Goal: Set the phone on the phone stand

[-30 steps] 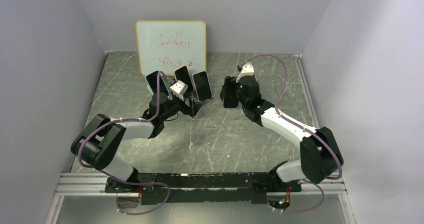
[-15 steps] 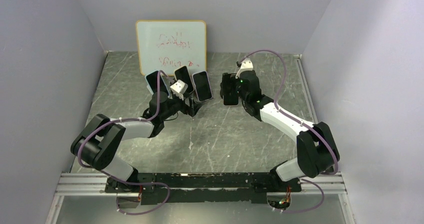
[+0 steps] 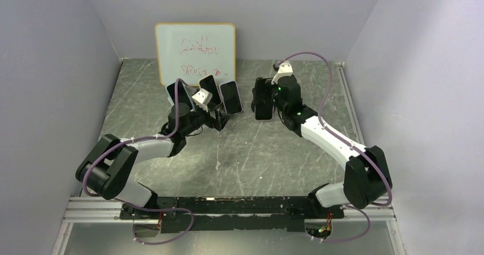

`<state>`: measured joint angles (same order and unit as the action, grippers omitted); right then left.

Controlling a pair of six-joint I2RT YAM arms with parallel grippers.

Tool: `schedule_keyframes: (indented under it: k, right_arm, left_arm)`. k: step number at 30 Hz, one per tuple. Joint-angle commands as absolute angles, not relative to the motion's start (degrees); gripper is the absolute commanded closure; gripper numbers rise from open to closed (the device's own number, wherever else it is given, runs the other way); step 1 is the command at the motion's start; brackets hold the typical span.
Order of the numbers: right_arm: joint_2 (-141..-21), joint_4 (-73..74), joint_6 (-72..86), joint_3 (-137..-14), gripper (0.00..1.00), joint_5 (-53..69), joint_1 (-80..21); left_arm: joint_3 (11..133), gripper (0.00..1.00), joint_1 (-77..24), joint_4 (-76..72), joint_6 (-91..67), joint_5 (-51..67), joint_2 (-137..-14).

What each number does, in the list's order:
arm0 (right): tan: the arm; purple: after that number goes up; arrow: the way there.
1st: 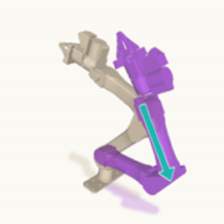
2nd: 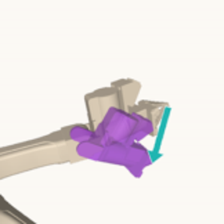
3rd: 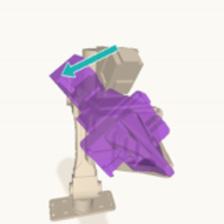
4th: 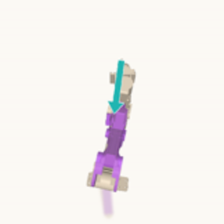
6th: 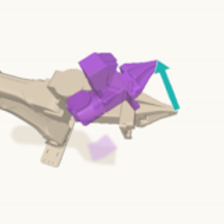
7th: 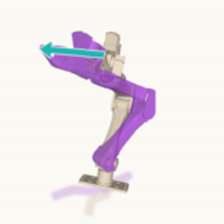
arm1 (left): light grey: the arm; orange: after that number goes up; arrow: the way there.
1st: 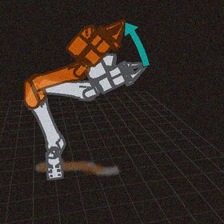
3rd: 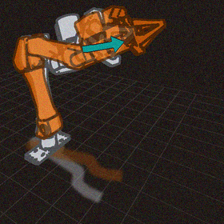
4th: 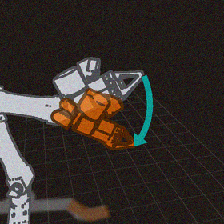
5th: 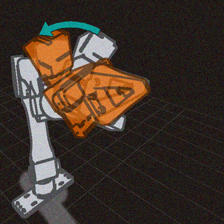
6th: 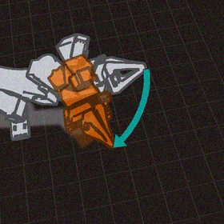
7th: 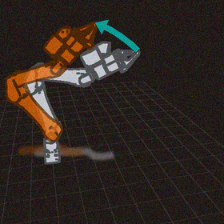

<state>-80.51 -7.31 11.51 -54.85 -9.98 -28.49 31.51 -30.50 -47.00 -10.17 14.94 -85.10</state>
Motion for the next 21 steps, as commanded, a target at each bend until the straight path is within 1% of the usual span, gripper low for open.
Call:
schedule_keyframes:
  k: [1, 6, 13, 15, 18, 21]
  right_arm:
    - [-76.2, -6.3, 11.2, -53.3, 0.0, -11.2, -28.1]
    - [-70.5, -8.0, 11.9, -47.5, 0.0, -14.4, -28.0]
    - [-62.9, -10.6, 17.9, -39.3, 0.0, -15.3, -28.1]
    - [-60.0, -12.9, 20.0, -36.7, 0.0, -15.0, -28.1]
    - [-57.0, -12.5, 21.4, -35.3, 0.0, -13.8, -28.2]
    - [-55.1, -10.0, 21.8, -35.6, 0.0, -12.8, -28.2]
  left_arm:
    - [32.5, 0.05, -30.1, -47.4, -10.9, 12.0, -82.7]
    - [31.1, 0.04, -30.1, -47.1, -10.8, 7.6, -79.2]
    - [31.6, 0.03, -30.1, -39.7, -10.9, 0.2, -71.5]
    - [32.4, 0.03, -29.9, -37.0, -11.7, 0.1, -69.0]
    - [34.5, 0.03, -29.0, -33.0, -13.7, 1.2, -67.3]
    - [35.3, 0.02, -25.3, -33.3, -21.0, 9.3, -65.4]
